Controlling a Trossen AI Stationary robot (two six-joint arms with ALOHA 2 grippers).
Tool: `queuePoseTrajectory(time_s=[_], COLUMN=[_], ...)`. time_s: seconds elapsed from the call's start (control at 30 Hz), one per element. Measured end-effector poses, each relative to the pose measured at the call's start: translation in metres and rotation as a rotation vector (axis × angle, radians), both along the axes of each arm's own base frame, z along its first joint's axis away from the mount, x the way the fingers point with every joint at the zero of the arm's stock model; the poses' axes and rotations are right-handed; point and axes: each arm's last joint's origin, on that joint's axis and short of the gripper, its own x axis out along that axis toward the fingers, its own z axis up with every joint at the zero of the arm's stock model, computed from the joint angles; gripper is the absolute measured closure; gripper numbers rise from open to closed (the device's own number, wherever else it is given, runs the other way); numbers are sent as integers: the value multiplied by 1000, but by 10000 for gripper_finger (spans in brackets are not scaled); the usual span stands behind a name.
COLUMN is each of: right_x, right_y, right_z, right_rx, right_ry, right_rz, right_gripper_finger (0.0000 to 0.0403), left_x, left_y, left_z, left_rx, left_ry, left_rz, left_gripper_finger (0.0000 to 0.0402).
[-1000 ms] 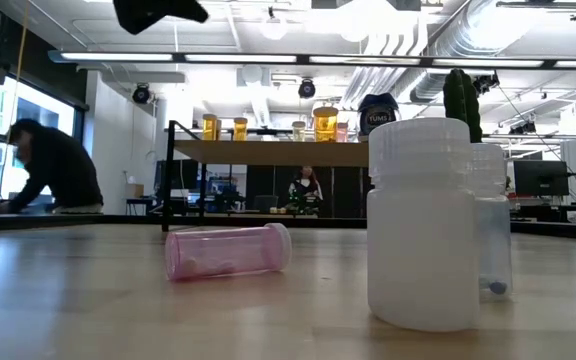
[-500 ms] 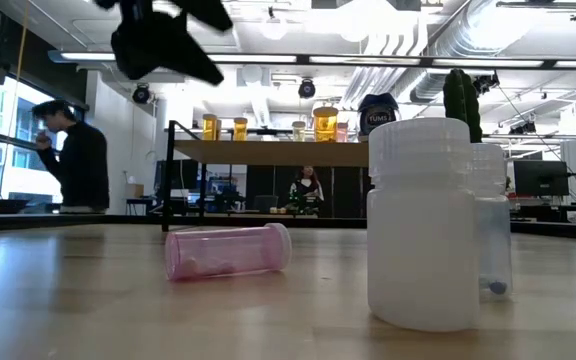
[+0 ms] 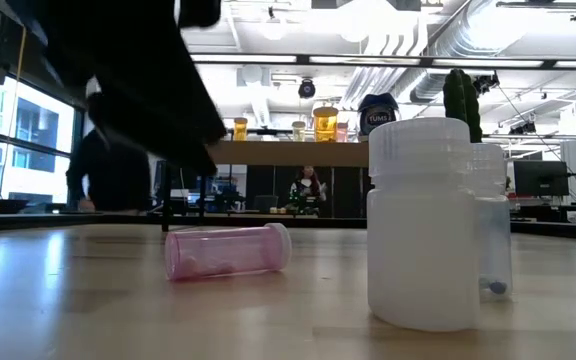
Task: Pick and place medicine bottles onto shelf by color
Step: Put the pink pill bottle on the shelf
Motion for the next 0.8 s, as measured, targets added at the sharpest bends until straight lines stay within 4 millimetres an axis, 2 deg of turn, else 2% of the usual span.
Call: queuePoseTrajectory(time_s=[0.5,0.67,0.8], right_x=[0,0,0], right_y=[0,0,0], right_z=[0,0,0], right_rx=[5,5,4], right_ry=[4,5,5], right_rz=[-9,-9,-6], right_gripper_finger=[155,155,155], left_x=[8,8,8], left_y=[-5,-4,-3], left_z=[-41,-46,-46], left_rx=[0,13,45], left_ry=[69,87,94], left_rz=[-9,-9,-17], left_gripper_finger=[147,150,178])
